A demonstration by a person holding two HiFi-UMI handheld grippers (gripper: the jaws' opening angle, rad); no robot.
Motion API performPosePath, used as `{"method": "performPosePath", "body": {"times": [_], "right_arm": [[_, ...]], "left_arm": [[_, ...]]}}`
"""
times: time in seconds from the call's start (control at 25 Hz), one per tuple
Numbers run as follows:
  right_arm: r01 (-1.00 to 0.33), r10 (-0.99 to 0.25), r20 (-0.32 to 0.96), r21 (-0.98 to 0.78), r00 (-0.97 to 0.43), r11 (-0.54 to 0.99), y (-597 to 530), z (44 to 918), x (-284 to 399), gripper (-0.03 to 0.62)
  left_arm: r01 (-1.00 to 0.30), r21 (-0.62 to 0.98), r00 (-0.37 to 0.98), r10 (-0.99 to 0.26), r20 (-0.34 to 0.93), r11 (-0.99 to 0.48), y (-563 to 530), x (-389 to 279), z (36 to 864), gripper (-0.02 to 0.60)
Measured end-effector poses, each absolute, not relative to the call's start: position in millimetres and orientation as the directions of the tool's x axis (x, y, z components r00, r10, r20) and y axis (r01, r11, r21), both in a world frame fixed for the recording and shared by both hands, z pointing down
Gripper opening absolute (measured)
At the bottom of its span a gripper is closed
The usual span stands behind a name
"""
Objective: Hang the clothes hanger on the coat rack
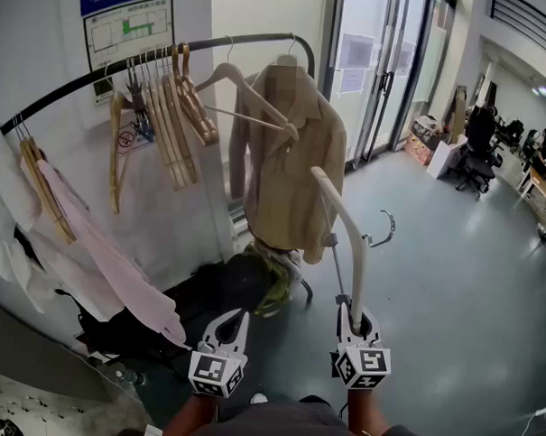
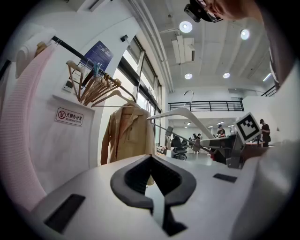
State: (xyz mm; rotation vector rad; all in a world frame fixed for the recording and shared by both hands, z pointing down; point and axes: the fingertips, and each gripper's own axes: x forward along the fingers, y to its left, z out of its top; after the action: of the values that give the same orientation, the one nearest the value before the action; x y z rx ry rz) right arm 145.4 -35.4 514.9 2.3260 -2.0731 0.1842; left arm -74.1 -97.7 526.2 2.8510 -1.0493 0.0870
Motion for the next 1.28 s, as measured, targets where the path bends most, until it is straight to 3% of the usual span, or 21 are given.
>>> {"method": "performPosePath", "body": {"times": [0.44, 0.96, 1.28], "right_arm": [[-0.998, -0.995, 0.084, -0.036, 0.055, -0.058, -111.2, 505.6, 168.0, 0.06], [-0.974, -0.973, 0.04, -0.013, -0.228, 0.228, -234.2, 479.0, 191.8, 0.06], [-0.943, -0.942, 0.022, -0.025, -0.334, 0.333, -303.4, 450.1, 194.4, 0.06]], "left_arm": [[-0.713, 0.088, 0.701, -0.705, 0.106, -0.695, -138.6, -81.0, 538.7, 0.009], [-0.86, 0.08, 0.509, -0.859, 0.063, -0.504, -211.6, -31.6, 524.6, 0.009], [-0.926, 0.078, 0.376, -0.92, 0.109, -0.369, -213.0, -29.8, 536.2, 0.009]]}}
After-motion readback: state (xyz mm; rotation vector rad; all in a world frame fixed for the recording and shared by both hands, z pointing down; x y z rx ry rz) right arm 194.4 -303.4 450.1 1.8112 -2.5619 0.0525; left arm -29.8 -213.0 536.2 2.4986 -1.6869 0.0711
